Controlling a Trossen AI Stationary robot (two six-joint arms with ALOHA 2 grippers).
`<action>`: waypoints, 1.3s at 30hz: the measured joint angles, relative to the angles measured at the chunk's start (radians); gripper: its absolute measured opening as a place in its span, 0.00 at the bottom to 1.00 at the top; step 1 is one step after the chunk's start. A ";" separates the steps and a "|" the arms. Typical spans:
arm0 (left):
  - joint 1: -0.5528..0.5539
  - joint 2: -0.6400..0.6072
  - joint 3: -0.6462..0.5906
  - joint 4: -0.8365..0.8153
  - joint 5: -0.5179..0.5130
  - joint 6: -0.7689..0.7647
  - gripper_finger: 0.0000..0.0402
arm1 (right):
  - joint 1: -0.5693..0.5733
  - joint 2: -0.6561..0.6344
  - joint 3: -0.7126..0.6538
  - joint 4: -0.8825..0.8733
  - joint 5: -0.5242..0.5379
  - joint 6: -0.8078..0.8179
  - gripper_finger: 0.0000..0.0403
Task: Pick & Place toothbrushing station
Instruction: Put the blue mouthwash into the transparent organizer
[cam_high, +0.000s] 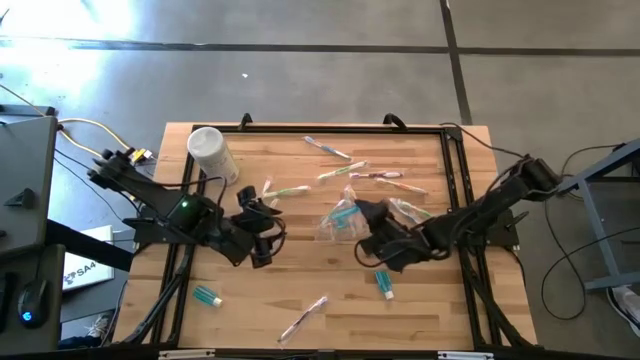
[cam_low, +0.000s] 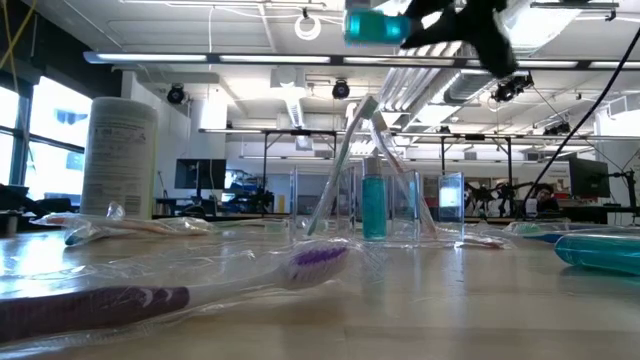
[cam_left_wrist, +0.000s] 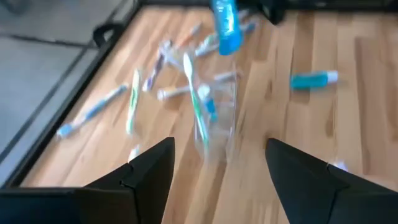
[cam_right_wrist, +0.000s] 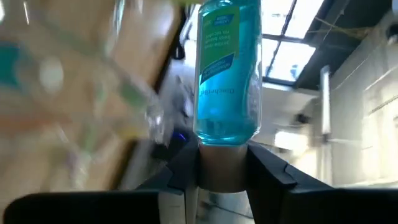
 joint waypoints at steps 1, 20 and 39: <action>0.000 0.005 0.000 0.004 0.011 -0.002 0.61 | -0.010 0.018 0.000 0.005 0.006 -0.044 0.22; 0.000 0.088 -0.002 0.023 0.020 -0.002 0.61 | 0.059 0.086 0.229 -0.441 0.011 -0.064 0.22; 0.000 0.124 -0.001 0.017 0.027 0.014 0.61 | -0.031 0.248 0.326 -0.664 -0.058 -0.229 0.22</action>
